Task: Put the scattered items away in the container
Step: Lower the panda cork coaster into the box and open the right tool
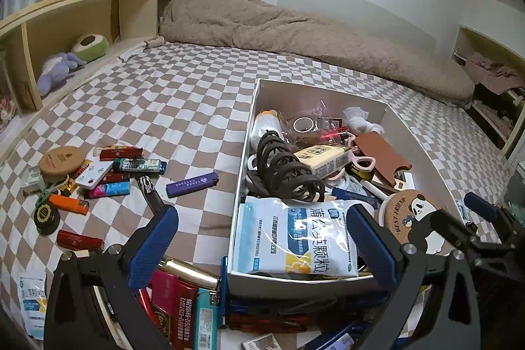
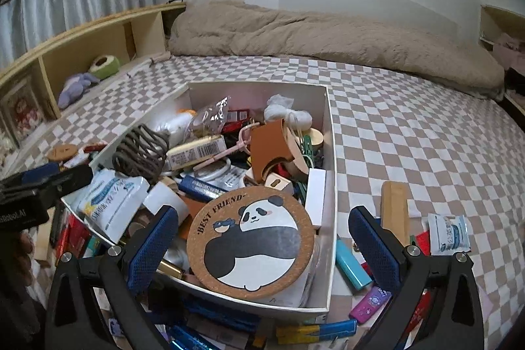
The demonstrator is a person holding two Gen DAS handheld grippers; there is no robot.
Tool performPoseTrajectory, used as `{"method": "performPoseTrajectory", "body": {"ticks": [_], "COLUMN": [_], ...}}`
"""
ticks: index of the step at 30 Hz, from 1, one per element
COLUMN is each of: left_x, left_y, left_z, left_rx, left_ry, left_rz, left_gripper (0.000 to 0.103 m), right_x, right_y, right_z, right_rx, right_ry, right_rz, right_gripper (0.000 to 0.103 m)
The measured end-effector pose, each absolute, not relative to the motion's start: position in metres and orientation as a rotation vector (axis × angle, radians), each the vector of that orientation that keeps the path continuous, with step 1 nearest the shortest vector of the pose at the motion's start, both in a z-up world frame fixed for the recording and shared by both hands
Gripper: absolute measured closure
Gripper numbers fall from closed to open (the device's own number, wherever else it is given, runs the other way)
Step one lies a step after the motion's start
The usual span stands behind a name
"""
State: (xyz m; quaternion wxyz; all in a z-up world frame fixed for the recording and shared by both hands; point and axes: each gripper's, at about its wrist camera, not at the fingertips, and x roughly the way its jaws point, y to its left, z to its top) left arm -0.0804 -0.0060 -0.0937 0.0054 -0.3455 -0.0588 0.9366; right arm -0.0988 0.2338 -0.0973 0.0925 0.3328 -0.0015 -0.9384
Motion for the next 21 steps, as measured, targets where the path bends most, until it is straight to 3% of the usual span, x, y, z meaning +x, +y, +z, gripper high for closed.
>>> {"method": "performPoseTrajectory", "body": {"ticks": [21], "left_x": [-0.072], "left_y": [0.003], "left_z": [-0.093], "left_rx": [-0.991], "left_ry": [-0.088], "left_rz": [2.958], "left_gripper": [0.000], "right_x": [-0.080], "right_y": [0.242], "right_z": [-0.088], "right_rx": [0.857], "right_ry": [-0.032], "right_rz": [-2.884], "right_gripper": [0.000]}}
